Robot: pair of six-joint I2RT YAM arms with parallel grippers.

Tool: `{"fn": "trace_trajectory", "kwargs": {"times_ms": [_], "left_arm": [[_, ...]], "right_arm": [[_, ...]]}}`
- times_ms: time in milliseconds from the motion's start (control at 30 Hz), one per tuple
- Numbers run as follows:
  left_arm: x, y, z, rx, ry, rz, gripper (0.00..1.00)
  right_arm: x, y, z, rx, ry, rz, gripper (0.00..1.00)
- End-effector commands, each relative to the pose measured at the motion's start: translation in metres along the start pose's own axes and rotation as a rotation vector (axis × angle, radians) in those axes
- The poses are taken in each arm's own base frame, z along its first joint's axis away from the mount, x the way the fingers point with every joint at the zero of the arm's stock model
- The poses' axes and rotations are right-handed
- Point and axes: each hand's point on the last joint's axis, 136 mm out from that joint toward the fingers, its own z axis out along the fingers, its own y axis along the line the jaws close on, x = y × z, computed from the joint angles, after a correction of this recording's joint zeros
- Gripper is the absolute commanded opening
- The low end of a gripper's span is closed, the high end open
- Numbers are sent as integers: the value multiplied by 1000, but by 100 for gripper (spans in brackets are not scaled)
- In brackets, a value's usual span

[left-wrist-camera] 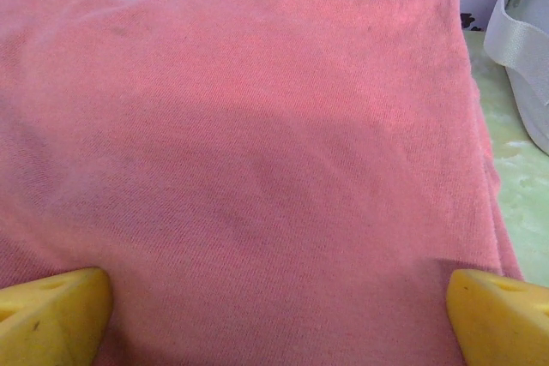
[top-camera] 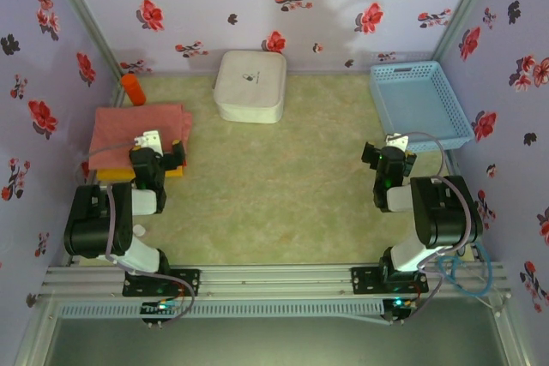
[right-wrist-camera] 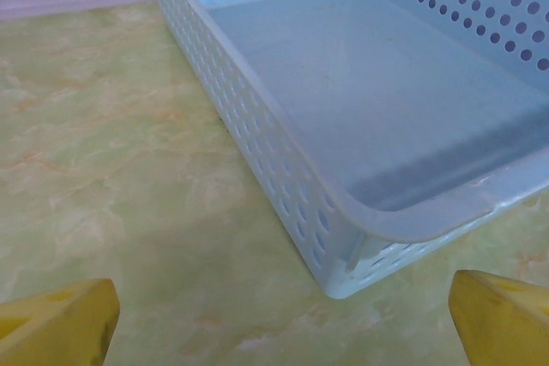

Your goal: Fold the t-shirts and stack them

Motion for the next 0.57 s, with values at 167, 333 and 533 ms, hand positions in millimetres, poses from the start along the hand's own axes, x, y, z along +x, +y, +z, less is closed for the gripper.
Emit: {"fn": "trace_trajectory", "kwargs": {"times_ms": [167,333,533], "left_arm": [[1,-1,4,-10,9,16,100],[1,-1,4,-9,9,16,100],[1,0,4,-11,9,16,100]], "right_arm": [[-14,-4,1,21,-40,38,99],[-13,-3,2,18,-35,37,99],[-14,-4,1,18,-38,39,99]]}}
